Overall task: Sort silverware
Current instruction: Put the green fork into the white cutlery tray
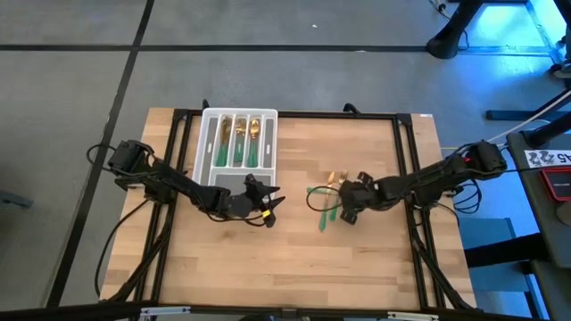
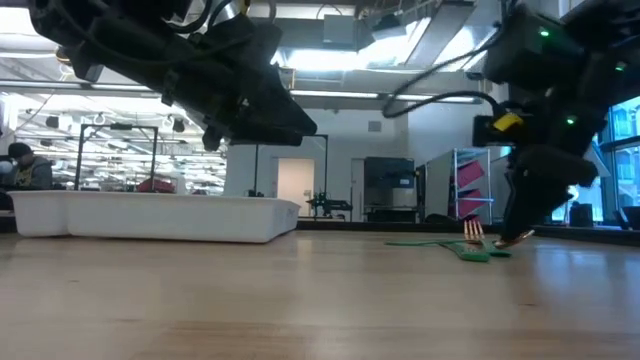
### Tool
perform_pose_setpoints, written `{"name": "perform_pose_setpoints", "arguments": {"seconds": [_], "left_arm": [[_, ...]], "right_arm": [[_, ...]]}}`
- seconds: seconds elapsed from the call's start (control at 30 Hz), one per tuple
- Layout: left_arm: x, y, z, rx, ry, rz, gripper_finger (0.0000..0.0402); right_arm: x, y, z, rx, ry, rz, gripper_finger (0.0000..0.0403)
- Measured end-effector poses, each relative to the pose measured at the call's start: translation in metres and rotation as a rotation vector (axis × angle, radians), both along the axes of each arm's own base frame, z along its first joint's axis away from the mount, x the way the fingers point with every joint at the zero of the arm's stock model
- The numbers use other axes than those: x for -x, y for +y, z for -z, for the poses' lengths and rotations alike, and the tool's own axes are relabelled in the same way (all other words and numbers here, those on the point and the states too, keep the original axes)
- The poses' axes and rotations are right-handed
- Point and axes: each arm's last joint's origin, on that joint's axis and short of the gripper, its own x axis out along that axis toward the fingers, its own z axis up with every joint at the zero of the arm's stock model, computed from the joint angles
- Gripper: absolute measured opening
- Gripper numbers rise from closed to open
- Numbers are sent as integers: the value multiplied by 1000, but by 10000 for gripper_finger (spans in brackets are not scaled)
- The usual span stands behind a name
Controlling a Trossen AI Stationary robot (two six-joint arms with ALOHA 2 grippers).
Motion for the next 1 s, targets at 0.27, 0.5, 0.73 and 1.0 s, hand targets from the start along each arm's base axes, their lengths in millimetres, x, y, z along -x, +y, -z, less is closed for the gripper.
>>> {"name": "perform_pose_setpoints", "arguments": {"seconds": [0.27,0.5,0.73,1.0], "left_arm": [[0,1,0,6,-3,-4,164],[0,1,0,8,-5,-7,164],[0,1,0,9,-5,-7,164],[0,0,0,20,-10,-7,164]], "right_arm": [[6,6,0,78,-6,76,184],[-5,-6,-3,-154,-163,415,184],[-10,-4,7,-237,-127,467,184],[-16,-5,27,-152,-78,448,138]]}}
